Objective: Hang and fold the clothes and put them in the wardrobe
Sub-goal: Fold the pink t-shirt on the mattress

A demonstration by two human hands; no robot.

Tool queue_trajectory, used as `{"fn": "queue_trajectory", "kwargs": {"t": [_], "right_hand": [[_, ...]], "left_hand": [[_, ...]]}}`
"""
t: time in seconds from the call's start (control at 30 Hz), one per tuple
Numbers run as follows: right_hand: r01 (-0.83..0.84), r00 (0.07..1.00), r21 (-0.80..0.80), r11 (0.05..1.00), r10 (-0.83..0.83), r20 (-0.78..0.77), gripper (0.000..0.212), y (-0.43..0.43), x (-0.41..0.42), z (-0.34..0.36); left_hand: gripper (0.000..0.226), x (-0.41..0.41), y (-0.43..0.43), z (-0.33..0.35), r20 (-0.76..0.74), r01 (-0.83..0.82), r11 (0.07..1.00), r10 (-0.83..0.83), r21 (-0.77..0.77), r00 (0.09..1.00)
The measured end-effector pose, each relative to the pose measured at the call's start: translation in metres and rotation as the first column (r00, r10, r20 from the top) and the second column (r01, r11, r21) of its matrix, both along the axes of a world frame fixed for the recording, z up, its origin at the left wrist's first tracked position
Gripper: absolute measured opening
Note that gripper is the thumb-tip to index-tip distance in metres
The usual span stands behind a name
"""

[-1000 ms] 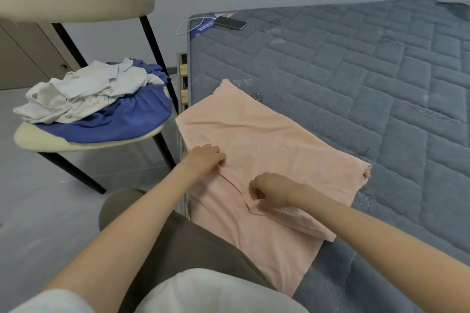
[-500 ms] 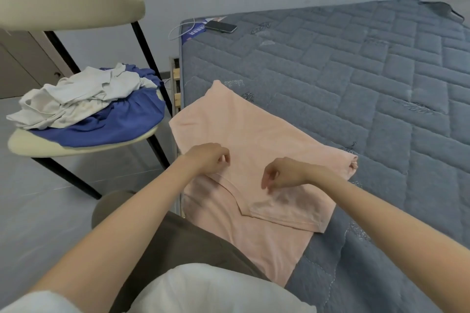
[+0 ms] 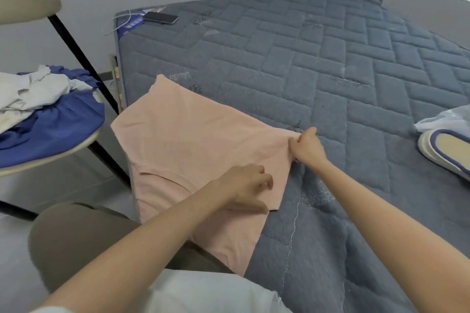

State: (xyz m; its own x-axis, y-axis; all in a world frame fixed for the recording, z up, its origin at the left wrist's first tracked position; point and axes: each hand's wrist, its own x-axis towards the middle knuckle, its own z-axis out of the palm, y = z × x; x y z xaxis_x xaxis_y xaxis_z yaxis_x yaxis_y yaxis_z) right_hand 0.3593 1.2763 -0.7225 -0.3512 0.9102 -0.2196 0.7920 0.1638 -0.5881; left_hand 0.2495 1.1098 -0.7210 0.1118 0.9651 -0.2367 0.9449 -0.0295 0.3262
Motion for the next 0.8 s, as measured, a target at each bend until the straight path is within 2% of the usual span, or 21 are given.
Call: {"fn": "queue_trajectory", "kwargs": {"t": [0.1, 0.27, 0.37, 0.5, 0.57, 0.63, 0.7, 0.8], "right_hand": [[0.129, 0.98, -0.158, 0.979, -0.15, -0.131, 0.041, 0.003, 0.003, -0.001], [0.143, 0.964, -0.217, 0.966, -0.185, -0.189, 0.024, 0.004, 0.004, 0.001], [0.15, 0.979, -0.153, 0.977, -0.168, -0.115, 0.021, 0.003, 0.008, -0.001], [0.153, 0.988, -0.113, 0.982, -0.153, 0.016, 0.017, -0.006, 0.009, -0.01], [0.152, 0.988, 0.012, 0.988, -0.152, 0.0, 0.028, -0.009, 0.004, -0.012], [0.064, 0.997, 0.208, 0.976, -0.07, 0.02, 0.035, -0.009, -0.002, -0.01], [-0.093, 0.994, 0.295, 0.951, 0.071, 0.086, 0.041, -0.006, -0.009, -0.007], [-0.238, 0.956, 0.274, 0.932, 0.176, 0.234, 0.053, 0.001, -0.02, -0.008]], "left_hand": [[0.058, 0.016, 0.002, -0.011, -0.125, 0.065, 0.996, -0.057, 0.062, 0.991], [0.026, 0.017, 0.006, -0.009, 0.005, 0.058, 0.998, -0.058, 0.034, 0.998], [0.019, 0.007, 0.001, -0.006, 0.085, 0.08, 0.996, -0.077, -0.036, 0.993], [0.024, 0.003, -0.007, -0.003, 0.182, 0.081, 0.992, -0.062, -0.094, 0.981], [0.027, 0.003, -0.009, -0.004, 0.284, -0.001, 0.996, 0.027, -0.089, 0.958], [0.022, -0.004, -0.009, -0.001, 0.355, -0.122, 0.991, 0.131, -0.049, 0.926], [0.022, -0.02, -0.003, 0.001, 0.309, -0.21, 0.977, 0.194, 0.021, 0.931], [0.023, -0.059, 0.009, 0.006, 0.174, -0.321, 0.943, 0.303, 0.087, 0.937]]}}
